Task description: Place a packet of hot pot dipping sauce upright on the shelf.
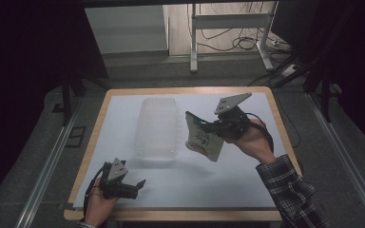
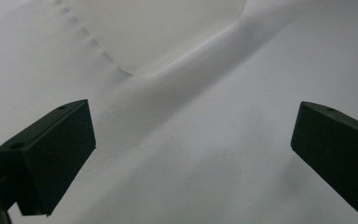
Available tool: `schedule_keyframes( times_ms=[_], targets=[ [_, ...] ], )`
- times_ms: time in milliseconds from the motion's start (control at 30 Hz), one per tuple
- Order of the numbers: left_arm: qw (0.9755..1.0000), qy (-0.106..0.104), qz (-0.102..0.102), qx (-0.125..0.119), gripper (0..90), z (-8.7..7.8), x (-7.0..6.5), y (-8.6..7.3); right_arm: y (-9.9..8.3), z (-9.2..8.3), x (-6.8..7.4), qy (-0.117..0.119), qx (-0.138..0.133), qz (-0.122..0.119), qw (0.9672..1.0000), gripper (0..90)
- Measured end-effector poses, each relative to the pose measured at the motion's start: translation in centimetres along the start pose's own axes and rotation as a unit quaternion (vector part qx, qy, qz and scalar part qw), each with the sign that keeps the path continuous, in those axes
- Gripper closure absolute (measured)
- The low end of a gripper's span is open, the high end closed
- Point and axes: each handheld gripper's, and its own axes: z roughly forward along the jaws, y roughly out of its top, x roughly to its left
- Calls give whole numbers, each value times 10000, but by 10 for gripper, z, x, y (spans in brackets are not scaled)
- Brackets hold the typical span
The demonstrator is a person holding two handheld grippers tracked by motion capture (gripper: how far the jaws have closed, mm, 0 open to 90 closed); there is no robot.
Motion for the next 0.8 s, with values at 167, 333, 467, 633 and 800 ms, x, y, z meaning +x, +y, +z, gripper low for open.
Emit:
schedule_keyframes(
  times_ms=[167,333,467,633,800],
  targets=[
    [10000,-14,8,-1,0,0,0,0,10,7,4,102,3,-108,9999,893],
    [10000,-19,2,-13,0,0,-1,0,19,14,7,228,-18,-199,9995,893],
    [10000,-21,-6,-21,0,0,-1,0,23,20,8,272,-6,-251,9993,893],
    [10000,-28,35,12,0,0,-1,0,32,36,10,338,30,-323,9989,893],
    [10000,-36,-1,-9,0,0,-1,0,40,48,11,342,98,-403,9986,893]
  ],
)
